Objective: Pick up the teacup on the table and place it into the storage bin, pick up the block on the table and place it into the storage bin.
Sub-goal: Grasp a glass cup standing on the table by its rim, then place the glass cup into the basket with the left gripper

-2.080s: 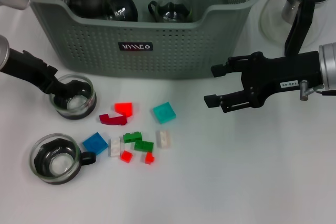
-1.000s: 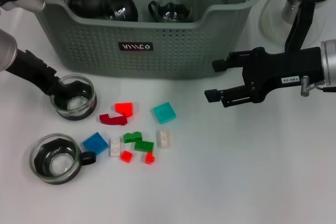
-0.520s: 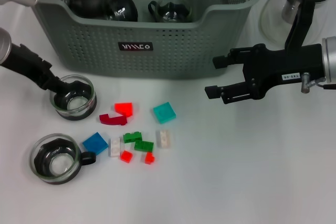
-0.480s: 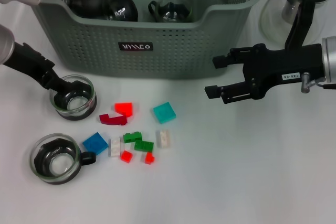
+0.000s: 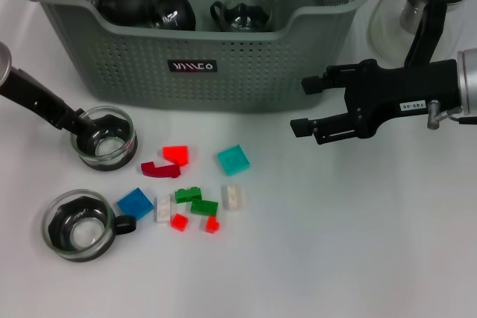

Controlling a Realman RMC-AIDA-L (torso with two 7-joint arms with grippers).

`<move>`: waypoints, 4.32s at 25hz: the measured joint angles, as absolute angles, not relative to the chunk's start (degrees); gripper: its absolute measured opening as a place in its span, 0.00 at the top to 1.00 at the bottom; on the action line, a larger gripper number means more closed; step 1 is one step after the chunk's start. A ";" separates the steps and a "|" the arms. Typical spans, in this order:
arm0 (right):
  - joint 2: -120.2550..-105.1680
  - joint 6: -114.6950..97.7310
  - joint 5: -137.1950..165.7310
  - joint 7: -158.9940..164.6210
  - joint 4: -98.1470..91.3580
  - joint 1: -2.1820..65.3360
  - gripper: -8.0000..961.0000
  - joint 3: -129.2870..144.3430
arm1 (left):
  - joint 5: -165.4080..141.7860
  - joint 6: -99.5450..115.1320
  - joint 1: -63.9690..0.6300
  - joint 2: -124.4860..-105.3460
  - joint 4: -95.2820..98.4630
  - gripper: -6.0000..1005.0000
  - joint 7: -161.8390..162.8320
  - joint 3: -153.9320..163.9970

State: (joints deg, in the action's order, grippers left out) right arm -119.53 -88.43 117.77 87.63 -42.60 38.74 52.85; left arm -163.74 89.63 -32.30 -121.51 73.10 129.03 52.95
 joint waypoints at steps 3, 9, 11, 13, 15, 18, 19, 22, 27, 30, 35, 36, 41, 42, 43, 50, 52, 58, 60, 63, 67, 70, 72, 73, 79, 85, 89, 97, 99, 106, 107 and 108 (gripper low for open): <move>-119.53 -88.44 117.77 87.63 -42.66 38.77 0.11 52.75 | -163.74 90.50 -32.20 -121.07 72.93 0.22 133.41 53.83; -119.46 -88.54 117.77 87.71 -42.75 39.01 0.11 52.73 | -163.74 91.96 -33.10 -120.98 70.60 0.22 138.27 54.15; -119.45 -88.69 117.77 87.71 -42.80 39.04 0.11 52.73 | -163.74 91.27 -33.34 -120.88 69.37 0.22 140.61 54.46; -119.44 -88.78 117.77 87.71 -42.82 39.04 0.11 52.73 | -163.74 90.20 -33.45 -120.65 68.38 0.22 142.99 54.60; -119.44 -88.78 117.77 87.71 -42.85 39.04 0.11 52.73 | -163.74 89.28 -33.48 -120.49 67.66 0.22 144.42 54.61; -119.44 -88.81 117.84 87.71 -42.90 39.03 0.11 52.73 | -163.74 88.70 -33.49 -120.38 66.81 0.27 145.17 54.61; -119.44 -88.83 117.87 87.71 -42.90 39.02 0.11 52.73 | -163.74 88.68 -33.48 -120.34 66.56 0.28 145.21 54.57; -119.44 -88.85 117.94 87.71 -42.82 39.02 0.12 52.73 | -163.74 88.48 -33.48 -120.25 66.09 0.33 145.67 54.33; -119.44 -89.02 118.00 87.71 -42.75 38.78 0.12 52.73 | -163.74 87.99 -33.50 -120.19 65.60 0.44 146.66 54.56; -119.38 -89.36 117.94 87.71 -42.81 38.66 0.12 52.73 | -163.74 87.94 -33.54 -120.06 65.00 0.58 146.78 54.46; -119.10 -89.82 117.89 87.78 -42.66 38.68 0.12 52.73 | -163.74 87.97 -33.29 -119.89 65.18 0.76 147.42 54.44; -119.07 -89.83 117.89 87.82 -42.60 38.69 0.12 52.73 | -163.74 88.08 -33.18 -119.89 65.63 0.80 147.48 54.34; -119.02 -89.83 117.85 87.88 -42.45 38.65 0.12 52.73 | -163.16 89.37 -32.93 -119.82 67.07 0.93 146.98 52.90; -119.01 -89.83 117.83 87.91 -42.45 38.59 0.12 52.73 | -163.05 89.69 -32.97 -119.80 67.08 0.95 146.60 52.33; -119.00 -89.91 117.79 87.95 -42.45 38.55 0.12 52.73 | -162.81 90.01 -33.05 -119.80 67.09 0.95 146.00 51.68; -118.92 -90.37 117.75 88.30 -42.50 38.56 0.11 52.73 | -152.71 98.40 -33.60 -117.31 64.47 0.95 128.92 36.13; -118.92 -90.40 117.75 88.39 -42.59 38.60 0.11 52.73 | -149.04 100.81 -33.60 -115.04 59.87 0.95 123.25 31.59; -118.91 -90.56 117.75 88.41 -42.62 38.82 0.11 52.73 | -137.04 107.03 -33.44 -107.05 40.54 0.95 106.93 21.31; -118.92 -90.59 117.76 88.42 -42.63 38.85 0.11 52.75 | -133.06 110.62 -33.35 -105.63 36.91 0.95 103.48 19.45; -118.91 -90.62 117.77 88.42 -42.71 38.90 0.11 52.77 | -129.49 113.42 -33.29 -105.34 36.25 0.95 102.67 19.12; -118.92 -90.69 117.78 88.39 -42.74 38.81 0.11 52.74 | -122.99 115.48 -33.79 -105.33 35.55 0.95 103.51 19.13; -118.92 -90.77 117.78 88.38 -42.83 38.59 0.11 52.73 | -117.63 116.08 -34.95 -105.45 34.36 0.95 104.55 19.42; -118.91 -90.86 117.78 88.39 -42.84 38.56 0.11 52.73 | -113.67 116.01 -36.24 -105.51 33.46 0.95 106.03 19.26; -118.89 -90.92 117.78 88.39 -42.85 38.55 0.11 52.73 | -112.62 115.86 -36.62 -105.56 33.33 0.95 106.55 19.22; -118.92 -91.05 117.77 88.15 -42.89 38.88 0.11 52.75 | -109.00 108.26 -41.15 -106.23 35.13 0.95 111.46 20.25; -118.90 -91.06 117.83 88.36 -42.95 39.08 0.11 52.99 | -110.24 94.36 -44.42 -106.22 42.97 0.93 120.29 31.90; -118.89 -91.06 117.97 88.38 -42.93 39.07 0.11 53.07 | -116.41 85.73 -46.90 -105.68 49.77 0.91 129.28 41.42; -118.90 -92.48 118.04 88.41 -43.00 39.01 0.11 53.17 | -141.68 77.96 -54.97 -107.68 53.53 0.89 137.43 49.55; -118.91 -92.53 118.04 88.42 -43.00 38.88 0.11 53.16 | -147.93 75.73 -56.08 -109.36 53.67 0.88 137.82 51.81; -118.89 -92.58 118.02 88.42 -42.98 38.67 0.11 52.95 | -163.43 66.55 -57.21 -116.34 53.86 0.86 137.57 63.03; -118.88 -92.61 118.02 88.42 -42.98 38.67 0.11 52.90 | -163.46 65.61 -57.19 -116.66 53.59 0.85 137.62 64.10; -118.86 -92.65 118.01 88.42 -42.97 38.68 0.11 52.87 | -163.51 64.72 -57.21 -116.86 53.22 0.85 137.72 64.81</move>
State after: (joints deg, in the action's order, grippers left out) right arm -118.86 -92.65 118.01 88.42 -42.97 38.68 52.87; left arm -163.51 64.72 -57.21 -116.86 53.22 137.72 64.81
